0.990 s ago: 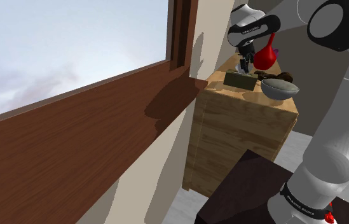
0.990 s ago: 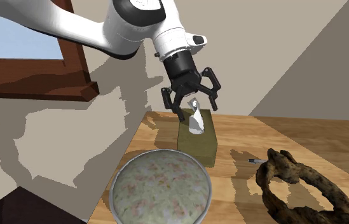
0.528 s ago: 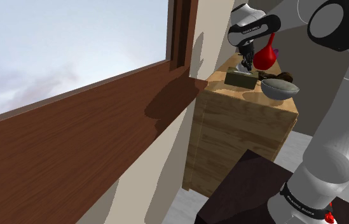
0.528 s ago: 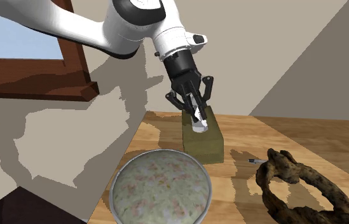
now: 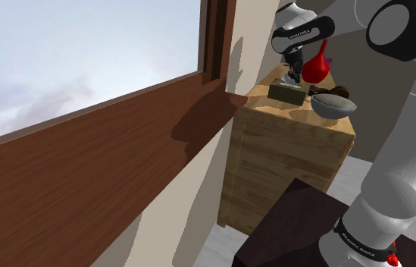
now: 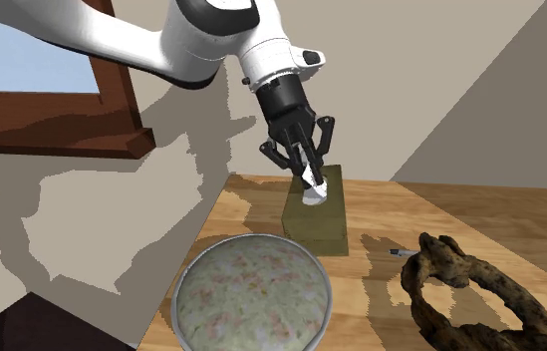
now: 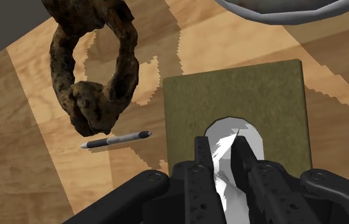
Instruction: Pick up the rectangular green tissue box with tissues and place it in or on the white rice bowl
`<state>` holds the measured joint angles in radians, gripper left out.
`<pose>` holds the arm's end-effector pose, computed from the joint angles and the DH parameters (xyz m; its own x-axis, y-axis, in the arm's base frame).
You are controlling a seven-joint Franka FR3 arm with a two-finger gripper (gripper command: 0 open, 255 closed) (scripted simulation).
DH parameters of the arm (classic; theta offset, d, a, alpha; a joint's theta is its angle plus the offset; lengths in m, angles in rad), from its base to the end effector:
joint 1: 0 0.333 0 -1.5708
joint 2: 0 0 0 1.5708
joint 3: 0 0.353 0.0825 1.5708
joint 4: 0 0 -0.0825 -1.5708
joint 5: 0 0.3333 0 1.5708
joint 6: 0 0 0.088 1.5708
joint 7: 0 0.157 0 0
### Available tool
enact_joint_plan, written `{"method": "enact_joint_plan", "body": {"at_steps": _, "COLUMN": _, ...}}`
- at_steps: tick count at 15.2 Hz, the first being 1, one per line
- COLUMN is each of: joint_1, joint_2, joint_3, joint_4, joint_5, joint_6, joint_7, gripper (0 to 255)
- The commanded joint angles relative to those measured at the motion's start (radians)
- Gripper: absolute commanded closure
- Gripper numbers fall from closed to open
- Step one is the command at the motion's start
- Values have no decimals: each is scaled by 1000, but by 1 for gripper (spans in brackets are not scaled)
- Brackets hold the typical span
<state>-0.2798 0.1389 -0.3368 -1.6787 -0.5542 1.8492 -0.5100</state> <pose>0.4330 -0.3750 0.5412 0.9611 -0.0295 -0.2747 0.1093 -0.8725 0.4762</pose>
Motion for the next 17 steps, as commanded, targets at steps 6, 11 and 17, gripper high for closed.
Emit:
{"method": "enact_joint_plan", "body": {"at_steps": 6, "joint_1": 2, "joint_2": 0, "joint_3": 1, "joint_4": 84, "joint_5": 11, "joint_6": -75, "joint_7": -44, "gripper": 255}}
{"method": "enact_joint_plan", "body": {"at_steps": 11, "joint_1": 2, "joint_2": 7, "joint_3": 2, "joint_4": 157, "joint_5": 20, "joint_6": -132, "joint_7": -77, "gripper": 255}}
{"method": "enact_joint_plan", "body": {"at_steps": 17, "joint_1": 1, "joint_2": 25, "joint_3": 1, "joint_4": 256, "joint_5": 30, "joint_6": -202, "joint_7": -120, "gripper": 255}}
